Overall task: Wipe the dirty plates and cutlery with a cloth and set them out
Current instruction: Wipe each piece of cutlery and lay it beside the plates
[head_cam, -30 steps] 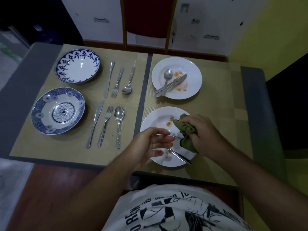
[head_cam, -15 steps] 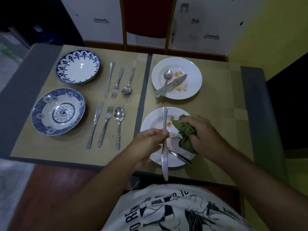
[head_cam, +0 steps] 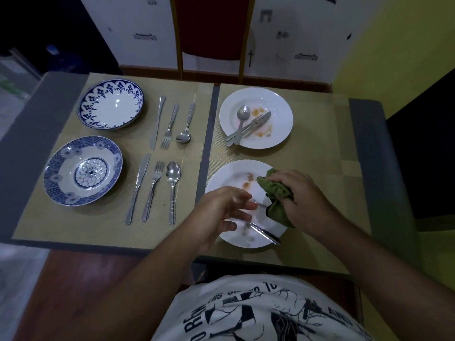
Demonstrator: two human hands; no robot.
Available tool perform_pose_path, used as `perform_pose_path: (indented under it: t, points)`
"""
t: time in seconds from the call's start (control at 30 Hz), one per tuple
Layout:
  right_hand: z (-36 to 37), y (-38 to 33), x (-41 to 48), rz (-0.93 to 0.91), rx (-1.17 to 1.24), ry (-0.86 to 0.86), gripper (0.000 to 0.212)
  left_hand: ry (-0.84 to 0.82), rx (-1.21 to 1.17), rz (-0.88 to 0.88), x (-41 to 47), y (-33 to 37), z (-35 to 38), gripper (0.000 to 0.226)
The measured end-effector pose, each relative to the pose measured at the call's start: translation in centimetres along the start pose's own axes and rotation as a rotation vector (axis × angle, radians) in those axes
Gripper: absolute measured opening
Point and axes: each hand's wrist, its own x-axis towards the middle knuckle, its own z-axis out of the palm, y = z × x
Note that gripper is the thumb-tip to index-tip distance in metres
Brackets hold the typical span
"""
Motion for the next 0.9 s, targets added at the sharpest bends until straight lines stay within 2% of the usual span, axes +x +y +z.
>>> perform_pose_path:
  t: [0.13, 0.27, 0.53, 0.9]
  points:
    - [-0.4, 0.4, -0.4, 0.009, 0.008, 0.022, 0.048, 0.079, 0.086, 0.011, 0.4, -1.3, 0.4, 0.017]
    - [-0.8, 1.1, -0.9, 0.014, 0.01, 0.034, 0.046, 0.139, 0.178, -0.024, 1.5, -2.3, 1.2, 0.03]
    - [-3.0, 3.8, -2.8, 0.048, 0.016, 0.072, 0.045, 0.07, 0.156, -0.036, 3.9, -2.6, 4.9, 0.012]
    - [-7.4, 11.9, -7.1, 0.2, -0.008, 0.115, 0.051, 0.119, 0.109, -0.066, 7.5, -5.6, 15.3, 0.017]
